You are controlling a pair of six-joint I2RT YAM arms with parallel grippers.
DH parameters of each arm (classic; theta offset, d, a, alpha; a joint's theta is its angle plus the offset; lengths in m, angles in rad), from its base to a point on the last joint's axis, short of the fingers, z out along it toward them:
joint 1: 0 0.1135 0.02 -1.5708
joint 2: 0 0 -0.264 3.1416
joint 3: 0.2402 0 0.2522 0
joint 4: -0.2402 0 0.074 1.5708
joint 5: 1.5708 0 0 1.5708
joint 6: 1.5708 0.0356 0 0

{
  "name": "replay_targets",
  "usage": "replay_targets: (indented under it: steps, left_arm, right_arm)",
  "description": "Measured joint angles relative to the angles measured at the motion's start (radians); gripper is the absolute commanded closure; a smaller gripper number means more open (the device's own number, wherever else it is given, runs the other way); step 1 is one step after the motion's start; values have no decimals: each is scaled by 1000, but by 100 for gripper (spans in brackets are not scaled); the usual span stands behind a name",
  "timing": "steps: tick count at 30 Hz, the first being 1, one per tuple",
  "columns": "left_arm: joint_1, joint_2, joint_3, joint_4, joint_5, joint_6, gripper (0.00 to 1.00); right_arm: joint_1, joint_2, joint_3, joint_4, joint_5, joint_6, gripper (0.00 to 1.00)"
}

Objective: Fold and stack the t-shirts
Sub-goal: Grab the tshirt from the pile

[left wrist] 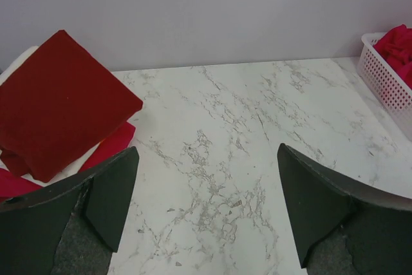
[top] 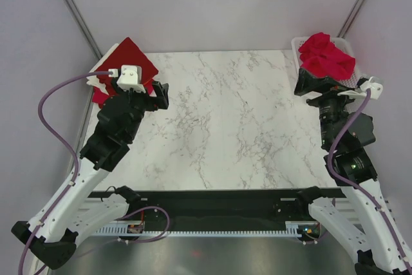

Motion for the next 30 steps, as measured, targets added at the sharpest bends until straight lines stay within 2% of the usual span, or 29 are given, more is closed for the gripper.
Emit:
replay_targets:
  steps: [2, 3, 7, 10, 13, 16, 21, 25, 30]
  left_arm:
    - [0, -1, 0, 0, 2, 0, 4]
    - [0, -1, 0, 0, 5, 0, 0]
    - [0, -1, 0, 0, 10, -4, 0]
    - [0, -2, 0, 0, 16, -4, 0]
    - [0, -4, 0, 0, 20, -4, 0]
    - [0, -5, 0, -1, 26, -4, 1]
    - [-4, -7, 0, -1, 26, -4, 2]
    - [-9, -6, 0, -1, 26, -5, 2]
    - [-10, 0, 0, -2, 29, -4, 3]
  right_arm:
    - [0, -5, 27, -16, 52, -10, 2]
    - [0, -8, 36, -19, 66, -18, 2]
    - [0, -21, 39, -8, 71, -120, 2]
    - [0, 35, 59, -7, 99, -173, 2]
    - [-9, 226, 192, -36, 160, -222, 2]
    - [-77, 490, 397, -80, 176, -243, 2]
    - [-326, 870, 628, -221, 63, -162, 2]
    - [-460, 1061, 714, -312, 13, -98, 2]
    - [-500, 1280, 913, -352, -31, -68, 2]
